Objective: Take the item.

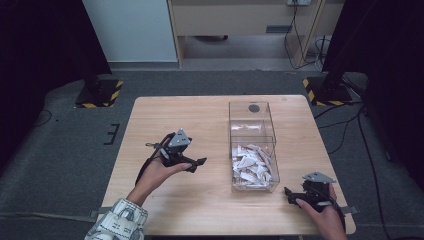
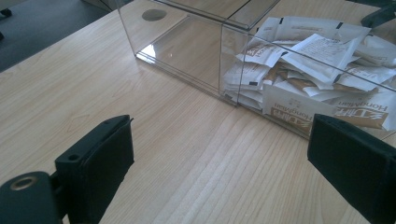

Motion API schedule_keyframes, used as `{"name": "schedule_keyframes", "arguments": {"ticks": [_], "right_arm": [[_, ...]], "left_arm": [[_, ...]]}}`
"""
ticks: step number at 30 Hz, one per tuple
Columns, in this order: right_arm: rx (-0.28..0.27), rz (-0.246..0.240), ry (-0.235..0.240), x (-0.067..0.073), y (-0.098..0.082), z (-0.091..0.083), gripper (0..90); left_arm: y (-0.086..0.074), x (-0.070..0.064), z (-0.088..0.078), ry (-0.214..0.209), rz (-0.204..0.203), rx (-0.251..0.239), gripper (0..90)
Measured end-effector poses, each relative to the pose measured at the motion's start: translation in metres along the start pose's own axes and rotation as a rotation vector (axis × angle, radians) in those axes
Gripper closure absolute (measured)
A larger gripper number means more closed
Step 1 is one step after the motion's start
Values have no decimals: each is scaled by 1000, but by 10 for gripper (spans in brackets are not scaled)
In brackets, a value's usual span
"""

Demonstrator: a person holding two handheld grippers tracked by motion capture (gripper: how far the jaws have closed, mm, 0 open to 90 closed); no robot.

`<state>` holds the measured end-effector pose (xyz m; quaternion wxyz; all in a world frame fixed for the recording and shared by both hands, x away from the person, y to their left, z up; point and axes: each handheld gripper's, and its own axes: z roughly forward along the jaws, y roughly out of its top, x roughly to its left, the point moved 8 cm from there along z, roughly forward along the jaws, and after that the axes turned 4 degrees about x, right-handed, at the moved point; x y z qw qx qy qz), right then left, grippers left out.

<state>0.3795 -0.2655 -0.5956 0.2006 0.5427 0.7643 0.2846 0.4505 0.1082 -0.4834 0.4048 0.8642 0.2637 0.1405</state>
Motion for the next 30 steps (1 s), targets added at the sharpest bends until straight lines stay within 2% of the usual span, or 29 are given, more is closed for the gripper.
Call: {"name": "schedule_keyframes", "arguments": {"ticks": [4, 6, 15, 16, 21, 30], "right_arm": [[0, 0, 0, 0, 0, 0, 5], [1, 0, 1, 0, 0, 0, 5], [0, 0, 0, 0, 0, 0, 5], [0, 0, 0, 0, 0, 0, 5], [0, 0, 0, 0, 0, 0, 5], [1, 1, 1, 0, 0, 0, 5]], "left_arm": [[9, -2, 0, -1, 10, -8, 61], [16, -7, 2, -6, 35, -12, 57], [36, -21, 8, -28, 60, -29, 54], [38, -24, 10, -28, 77, -23, 55], [43, -26, 14, -36, 77, -24, 57], [53, -39, 22, -66, 81, -28, 59]]}}
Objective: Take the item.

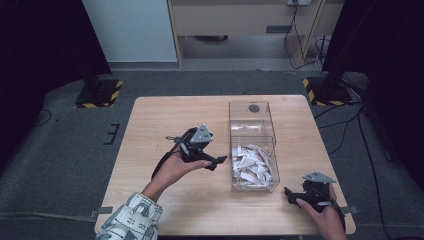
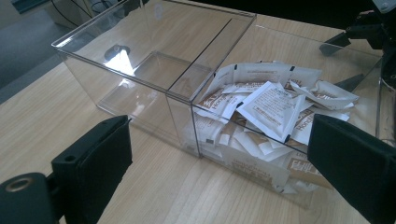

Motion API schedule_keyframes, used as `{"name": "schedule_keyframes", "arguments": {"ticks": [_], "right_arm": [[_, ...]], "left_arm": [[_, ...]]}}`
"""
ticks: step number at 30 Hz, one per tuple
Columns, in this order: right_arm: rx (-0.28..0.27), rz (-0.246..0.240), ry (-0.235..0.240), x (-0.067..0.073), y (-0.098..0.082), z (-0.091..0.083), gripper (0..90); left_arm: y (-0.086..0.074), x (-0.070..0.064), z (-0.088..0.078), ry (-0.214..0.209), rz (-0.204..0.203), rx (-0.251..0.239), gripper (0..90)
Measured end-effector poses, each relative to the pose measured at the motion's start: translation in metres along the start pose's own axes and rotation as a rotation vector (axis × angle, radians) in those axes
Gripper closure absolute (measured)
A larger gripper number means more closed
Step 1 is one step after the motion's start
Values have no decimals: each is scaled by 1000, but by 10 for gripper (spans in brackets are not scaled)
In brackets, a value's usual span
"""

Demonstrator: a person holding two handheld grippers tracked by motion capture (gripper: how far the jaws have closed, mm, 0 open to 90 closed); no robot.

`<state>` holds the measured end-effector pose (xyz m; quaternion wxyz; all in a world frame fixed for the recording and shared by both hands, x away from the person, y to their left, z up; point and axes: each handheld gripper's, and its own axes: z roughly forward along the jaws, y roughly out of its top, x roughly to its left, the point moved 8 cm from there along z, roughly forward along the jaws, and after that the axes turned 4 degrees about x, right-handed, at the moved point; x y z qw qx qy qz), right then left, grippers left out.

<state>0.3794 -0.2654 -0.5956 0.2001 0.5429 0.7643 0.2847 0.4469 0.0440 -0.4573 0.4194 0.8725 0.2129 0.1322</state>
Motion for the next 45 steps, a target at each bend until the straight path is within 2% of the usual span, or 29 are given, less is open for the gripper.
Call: {"name": "schedule_keyframes", "arguments": {"ticks": [10, 13, 14, 16, 20, 26, 32, 38, 45], "right_arm": [[-1, -1, 0, 0, 0, 0, 5], [-1, -1, 0, 0, 0, 0, 5], [-1, -1, 0, 0, 0, 0, 5], [-1, -1, 0, 0, 0, 0, 5], [0, -1, 0, 0, 0, 0, 5], [-1, -1, 0, 0, 0, 0, 5], [-1, -2, 0, 0, 0, 0, 5], [-1, -2, 0, 0, 0, 0, 5], [0, 0, 1, 0, 0, 0, 5]], "left_arm": [[18, -9, 4, -15, 17, -16, 60], [24, -13, 6, -28, 10, -33, 68], [26, -15, 6, -29, 25, -27, 70], [27, -17, 6, -31, 28, -24, 94], [36, -29, 3, -25, 43, -31, 113], [40, -38, 9, -44, 78, -32, 210], [37, -47, 24, -63, 113, 8, 322], [32, -57, 44, -92, 116, 43, 342], [29, -66, 60, -99, 133, 86, 381]]}}
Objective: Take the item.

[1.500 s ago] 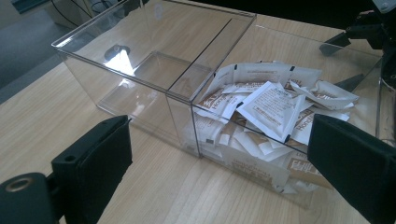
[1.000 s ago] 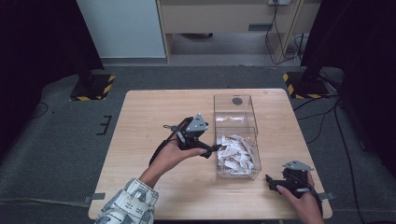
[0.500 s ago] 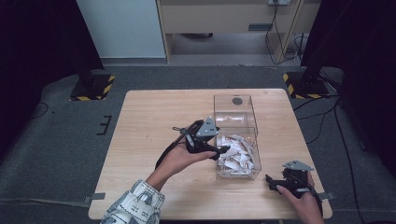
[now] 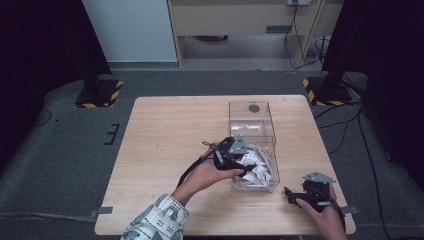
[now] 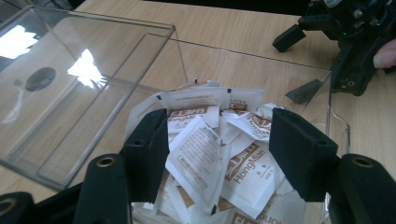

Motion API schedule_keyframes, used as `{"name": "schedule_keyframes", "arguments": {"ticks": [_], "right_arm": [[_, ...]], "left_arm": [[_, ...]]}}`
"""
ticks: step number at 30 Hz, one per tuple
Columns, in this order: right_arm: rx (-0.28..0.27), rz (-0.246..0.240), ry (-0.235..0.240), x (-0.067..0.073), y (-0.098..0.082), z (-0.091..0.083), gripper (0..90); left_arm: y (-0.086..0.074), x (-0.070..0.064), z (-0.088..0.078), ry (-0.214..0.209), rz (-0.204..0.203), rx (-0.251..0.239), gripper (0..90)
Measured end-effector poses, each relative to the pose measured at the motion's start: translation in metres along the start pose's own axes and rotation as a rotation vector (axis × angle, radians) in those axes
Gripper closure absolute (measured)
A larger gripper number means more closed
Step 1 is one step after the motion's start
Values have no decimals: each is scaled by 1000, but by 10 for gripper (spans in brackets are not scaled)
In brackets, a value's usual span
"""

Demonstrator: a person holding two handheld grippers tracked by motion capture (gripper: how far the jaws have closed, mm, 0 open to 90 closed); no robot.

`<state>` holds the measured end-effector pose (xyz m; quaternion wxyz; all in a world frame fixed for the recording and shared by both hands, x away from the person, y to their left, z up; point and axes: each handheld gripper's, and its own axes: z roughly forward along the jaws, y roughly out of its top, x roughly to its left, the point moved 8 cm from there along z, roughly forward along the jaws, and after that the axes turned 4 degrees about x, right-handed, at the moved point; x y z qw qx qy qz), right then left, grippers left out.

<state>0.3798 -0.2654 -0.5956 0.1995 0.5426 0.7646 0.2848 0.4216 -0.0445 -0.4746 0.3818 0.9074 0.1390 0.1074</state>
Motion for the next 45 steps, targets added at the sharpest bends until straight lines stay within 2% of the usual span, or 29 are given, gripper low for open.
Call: {"name": "schedule_keyframes", "arguments": {"ticks": [4, 7, 12, 14, 22, 28, 38, 42, 45], "right_arm": [[0, -1, 0, 0, 0, 0, 5], [0, -1, 0, 0, 0, 0, 5], [1, 0, 0, 0, 0, 0, 5], [1, -1, 0, 0, 0, 0, 5], [1, -1, 0, 0, 0, 0, 5], [1, 2, 1, 0, 1, 1, 5], [0, -1, 1, 0, 1, 1, 5], [1, -1, 1, 0, 1, 1, 5], [0, -3, 1, 0, 1, 1, 5]], "left_arm": [[-3, 1, 5, 3, -2, 28, 432], [-6, 4, 9, -4, -25, 44, 476], [-8, 4, 13, 3, -13, 65, 545], [-8, 2, 15, -7, -17, 68, 576], [-13, 3, 19, -12, -24, 93, 554], [-15, 2, 21, -21, -25, 105, 591], [-16, 3, 27, -12, -34, 120, 613], [-16, 2, 27, -1, -27, 131, 678], [-16, 1, 26, -18, -43, 128, 773]]}}
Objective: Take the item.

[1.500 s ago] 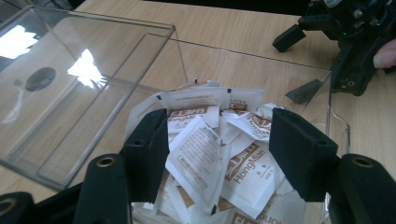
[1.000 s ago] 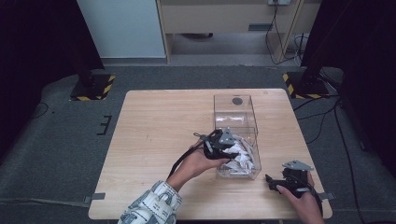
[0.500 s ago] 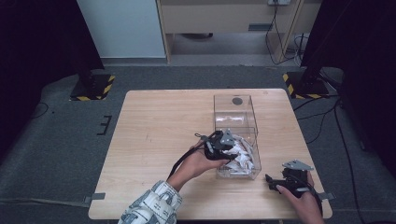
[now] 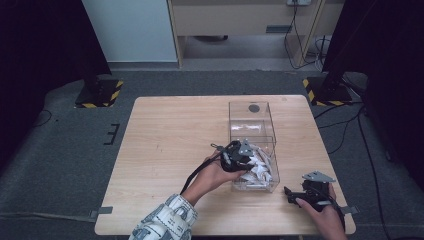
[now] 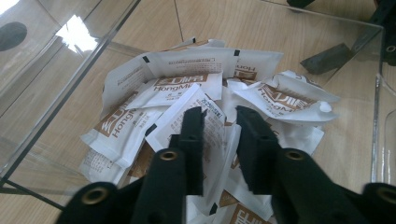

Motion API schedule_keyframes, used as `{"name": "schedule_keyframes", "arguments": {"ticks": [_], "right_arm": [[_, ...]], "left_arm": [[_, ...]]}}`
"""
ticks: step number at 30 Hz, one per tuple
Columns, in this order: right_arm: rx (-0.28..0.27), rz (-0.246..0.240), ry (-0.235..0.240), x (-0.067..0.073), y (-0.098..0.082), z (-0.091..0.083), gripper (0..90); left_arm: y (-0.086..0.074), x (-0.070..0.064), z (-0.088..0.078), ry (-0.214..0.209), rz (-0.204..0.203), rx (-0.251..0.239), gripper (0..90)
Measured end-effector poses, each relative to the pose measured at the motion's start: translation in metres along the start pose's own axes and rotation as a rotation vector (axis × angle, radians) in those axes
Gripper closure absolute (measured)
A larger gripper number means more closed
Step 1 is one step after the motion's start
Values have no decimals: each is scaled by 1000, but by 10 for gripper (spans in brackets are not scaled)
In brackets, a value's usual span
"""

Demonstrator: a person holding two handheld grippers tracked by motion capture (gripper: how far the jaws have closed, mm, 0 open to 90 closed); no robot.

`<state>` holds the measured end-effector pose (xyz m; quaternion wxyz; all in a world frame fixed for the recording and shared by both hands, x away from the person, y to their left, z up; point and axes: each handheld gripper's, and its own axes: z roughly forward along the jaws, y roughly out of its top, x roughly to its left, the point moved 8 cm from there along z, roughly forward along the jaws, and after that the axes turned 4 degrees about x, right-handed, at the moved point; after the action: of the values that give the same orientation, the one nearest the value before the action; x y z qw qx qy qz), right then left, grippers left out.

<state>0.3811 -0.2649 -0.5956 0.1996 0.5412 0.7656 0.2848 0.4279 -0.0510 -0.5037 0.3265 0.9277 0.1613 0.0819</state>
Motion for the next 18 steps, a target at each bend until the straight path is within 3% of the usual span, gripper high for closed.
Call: {"name": "schedule_keyframes", "arguments": {"ticks": [5, 18], "right_arm": [[0, 0, 0, 0, 0, 0, 5], [1, 2, 1, 0, 0, 0, 5]], "left_arm": [[2, 1, -4, -12, -20, -18, 872], [8, 5, -18, -19, -39, -87, 886]]}}
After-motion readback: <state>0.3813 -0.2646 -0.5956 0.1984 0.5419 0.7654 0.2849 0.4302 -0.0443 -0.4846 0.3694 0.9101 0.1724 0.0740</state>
